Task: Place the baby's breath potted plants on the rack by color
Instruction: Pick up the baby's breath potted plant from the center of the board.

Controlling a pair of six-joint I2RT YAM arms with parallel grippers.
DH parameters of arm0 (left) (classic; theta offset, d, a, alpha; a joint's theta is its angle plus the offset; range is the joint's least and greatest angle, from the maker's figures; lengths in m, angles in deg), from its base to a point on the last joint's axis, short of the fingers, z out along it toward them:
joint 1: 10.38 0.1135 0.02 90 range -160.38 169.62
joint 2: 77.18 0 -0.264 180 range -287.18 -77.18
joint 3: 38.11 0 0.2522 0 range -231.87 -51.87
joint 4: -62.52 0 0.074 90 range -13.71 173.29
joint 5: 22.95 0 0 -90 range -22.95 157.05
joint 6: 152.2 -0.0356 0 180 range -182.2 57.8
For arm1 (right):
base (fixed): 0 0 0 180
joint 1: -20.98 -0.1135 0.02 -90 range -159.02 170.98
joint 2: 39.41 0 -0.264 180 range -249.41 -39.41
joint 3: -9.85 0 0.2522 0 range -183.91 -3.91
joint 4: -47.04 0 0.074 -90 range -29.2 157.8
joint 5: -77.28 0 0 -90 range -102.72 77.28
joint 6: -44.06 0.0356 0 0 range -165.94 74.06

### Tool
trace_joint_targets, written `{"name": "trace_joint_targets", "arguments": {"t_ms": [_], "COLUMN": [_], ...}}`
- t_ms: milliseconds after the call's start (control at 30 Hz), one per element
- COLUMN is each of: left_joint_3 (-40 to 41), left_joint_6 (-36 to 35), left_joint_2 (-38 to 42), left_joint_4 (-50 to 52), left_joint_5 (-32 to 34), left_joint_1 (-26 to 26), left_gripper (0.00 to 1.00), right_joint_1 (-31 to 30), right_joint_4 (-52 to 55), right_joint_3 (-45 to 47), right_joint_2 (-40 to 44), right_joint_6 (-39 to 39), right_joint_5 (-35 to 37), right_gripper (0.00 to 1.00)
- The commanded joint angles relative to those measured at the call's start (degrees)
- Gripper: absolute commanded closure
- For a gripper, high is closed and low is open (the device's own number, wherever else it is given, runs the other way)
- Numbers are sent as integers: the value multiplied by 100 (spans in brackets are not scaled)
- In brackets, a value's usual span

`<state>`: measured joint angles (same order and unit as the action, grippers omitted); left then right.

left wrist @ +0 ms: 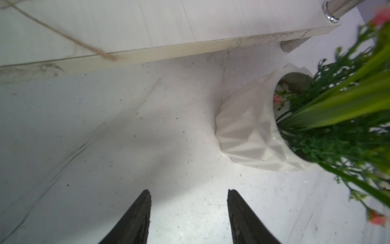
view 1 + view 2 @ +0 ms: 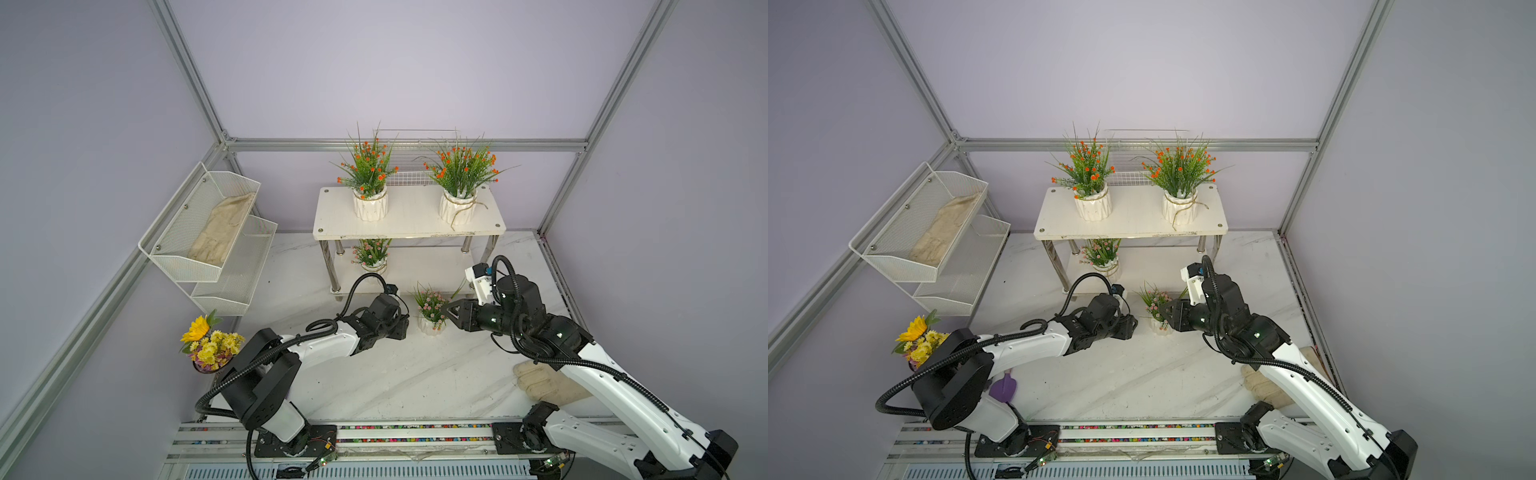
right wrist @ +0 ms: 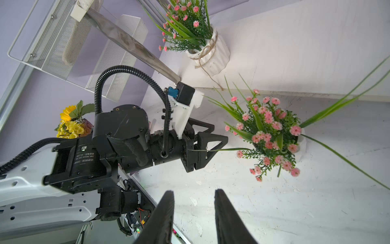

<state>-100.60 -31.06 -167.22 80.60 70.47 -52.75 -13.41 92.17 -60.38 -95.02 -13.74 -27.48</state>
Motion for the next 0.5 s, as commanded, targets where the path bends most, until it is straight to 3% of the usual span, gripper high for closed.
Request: {"name": "trace_joint_targets", "arguments": {"t_ms": [0, 467], "left_joint_3": [-576, -1020], "left_joint_6": [129, 59], "left_joint_2": [-76, -363], "left_joint_4": [-159, -145], "left_joint_5": [-96, -263], "left_joint_1": [-91, -156], "left_gripper": [45, 56], "right_joint_1": [38, 134], "right_joint_4": [79, 131], "right_joint_3": [111, 196], "right_joint_2": [101, 243], "right_joint_6": [-22, -48], "right_joint_5": [79, 84], "right_gripper": [64, 64]}}
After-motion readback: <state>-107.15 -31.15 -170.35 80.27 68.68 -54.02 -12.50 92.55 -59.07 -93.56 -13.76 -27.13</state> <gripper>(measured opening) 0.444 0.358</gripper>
